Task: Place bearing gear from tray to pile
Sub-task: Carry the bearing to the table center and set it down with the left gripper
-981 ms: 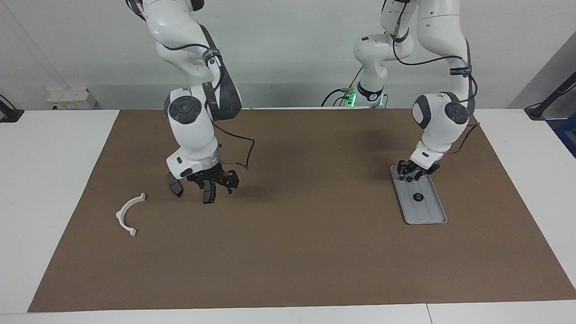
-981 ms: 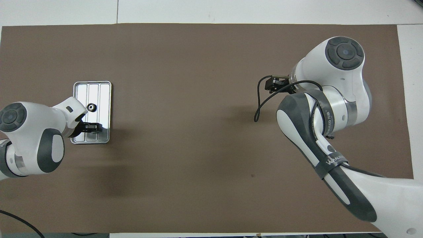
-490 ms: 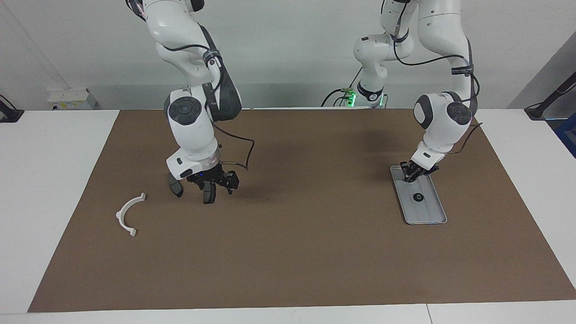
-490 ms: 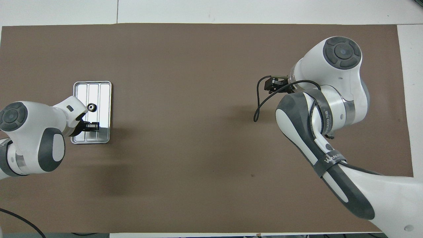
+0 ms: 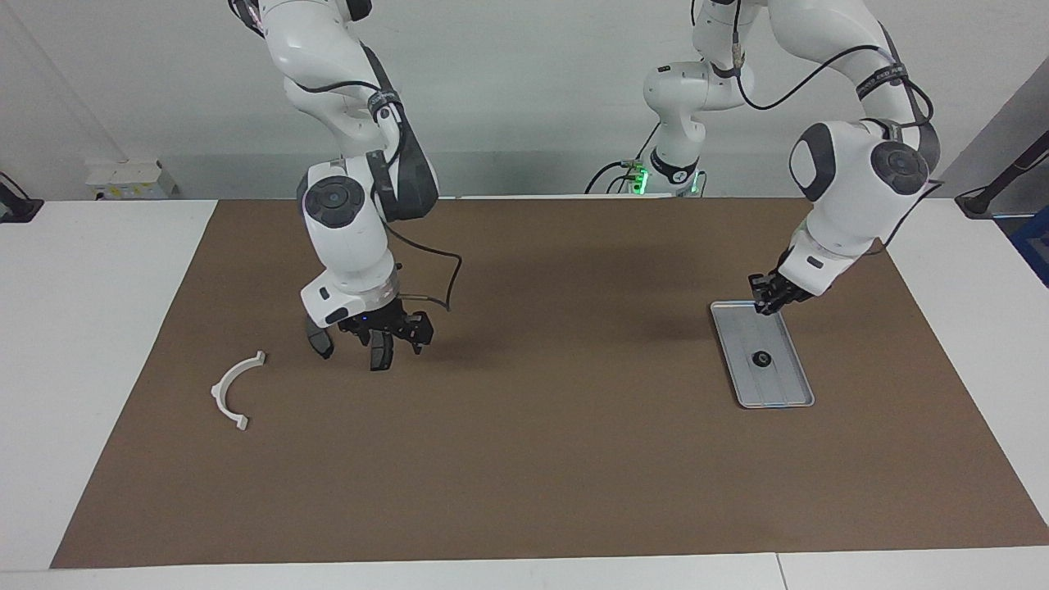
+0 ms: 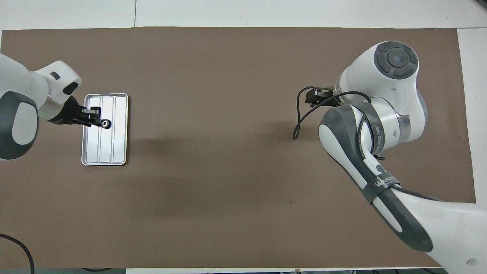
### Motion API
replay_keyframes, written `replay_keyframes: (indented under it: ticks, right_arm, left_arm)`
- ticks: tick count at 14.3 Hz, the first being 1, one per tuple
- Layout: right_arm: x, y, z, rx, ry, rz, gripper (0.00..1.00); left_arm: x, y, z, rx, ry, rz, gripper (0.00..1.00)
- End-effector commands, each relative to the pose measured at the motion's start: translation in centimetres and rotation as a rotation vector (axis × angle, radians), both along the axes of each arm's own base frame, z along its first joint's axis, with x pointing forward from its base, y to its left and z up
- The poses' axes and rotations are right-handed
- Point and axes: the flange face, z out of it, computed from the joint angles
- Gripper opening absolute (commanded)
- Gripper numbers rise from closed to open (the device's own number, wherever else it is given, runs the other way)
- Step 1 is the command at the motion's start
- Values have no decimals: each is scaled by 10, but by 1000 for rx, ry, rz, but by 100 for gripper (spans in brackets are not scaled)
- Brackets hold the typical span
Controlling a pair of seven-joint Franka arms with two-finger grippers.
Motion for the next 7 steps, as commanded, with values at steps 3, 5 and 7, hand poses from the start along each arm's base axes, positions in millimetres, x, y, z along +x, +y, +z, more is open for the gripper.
replay_keyframes:
  ticks: [3,5,7]
  right_arm:
    - [6,-6,-1,8,-2,5,100]
    - [8,-15,-1,7,-2,7,100]
    - [9,-16,-1,8,-4,10,100]
  left_arm:
    - [-28,-159,-7,5,-13,83,0]
    - [-50,-206,-21,-15,-51,94,0]
    - [-64,-225,-38,-21,-61,88,0]
